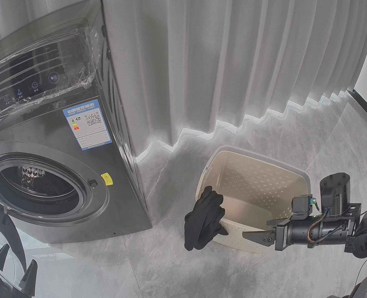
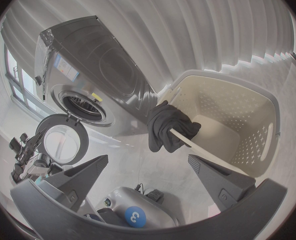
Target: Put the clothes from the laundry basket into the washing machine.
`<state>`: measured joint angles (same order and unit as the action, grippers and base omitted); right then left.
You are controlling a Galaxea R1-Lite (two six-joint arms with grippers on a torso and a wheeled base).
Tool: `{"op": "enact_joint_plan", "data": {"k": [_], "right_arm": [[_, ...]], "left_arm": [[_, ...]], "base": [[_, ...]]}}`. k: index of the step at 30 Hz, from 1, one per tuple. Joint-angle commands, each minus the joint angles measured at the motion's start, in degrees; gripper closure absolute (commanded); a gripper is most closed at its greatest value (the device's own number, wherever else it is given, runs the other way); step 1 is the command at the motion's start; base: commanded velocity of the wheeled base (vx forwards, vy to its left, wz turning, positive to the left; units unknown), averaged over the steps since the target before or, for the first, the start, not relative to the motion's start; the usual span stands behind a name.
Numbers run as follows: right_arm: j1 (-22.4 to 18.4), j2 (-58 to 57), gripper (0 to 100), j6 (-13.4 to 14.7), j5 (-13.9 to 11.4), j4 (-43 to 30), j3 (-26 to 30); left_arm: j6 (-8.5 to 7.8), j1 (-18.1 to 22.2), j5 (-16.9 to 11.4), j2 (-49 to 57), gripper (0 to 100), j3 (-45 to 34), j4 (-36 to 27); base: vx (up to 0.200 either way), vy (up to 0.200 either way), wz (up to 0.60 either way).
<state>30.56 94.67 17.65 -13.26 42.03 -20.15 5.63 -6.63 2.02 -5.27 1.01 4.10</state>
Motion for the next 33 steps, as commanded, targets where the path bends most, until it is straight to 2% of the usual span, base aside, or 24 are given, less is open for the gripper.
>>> {"op": "enact_joint_plan", "data": {"k": [1, 7, 23, 26, 30, 33], "right_arm": [[1.8, 6.9, 0, 2.2, 2.8, 4.7, -0.9], [2.3, 14.8, 0, 4.9, 3.3, 11.8, -4.1], [2.3, 29.3, 0, 12.6, 3.4, 12.7, -16.9], [2.2, 31.5, 0, 12.9, 3.4, 12.8, -19.0], [2.2, 34.0, 0, 12.9, 5.4, 13.0, -20.9], [2.3, 34.0, 0, 13.2, 5.5, 13.0, -21.5]], "left_arm": [[0.26, 0.0, -0.1, -0.1, 0, -1.0, 0.0], [-0.01, 0.0, -0.1, -0.1, 0, -1.0, 0.0], [0.08, 0.0, -0.1, -0.1, 0, -1.0, 0.0], [-0.09, 0.0, -0.1, -0.1, 0, -1.0, 0.0], [-0.01, 0.0, 0.0, -0.1, 0, -1.0, 0.0], [-0.18, 0.0, -0.1, -0.1, 0, -1.0, 0.1]], "base": [[0.2, 0.0, 0.0], [0.0, 0.0, 0.0], [0.0, 0.0, 0.0], [0.0, 0.0, 0.0], [0.1, 0.0, 0.0], [0.067, 0.0, 0.0]]}}
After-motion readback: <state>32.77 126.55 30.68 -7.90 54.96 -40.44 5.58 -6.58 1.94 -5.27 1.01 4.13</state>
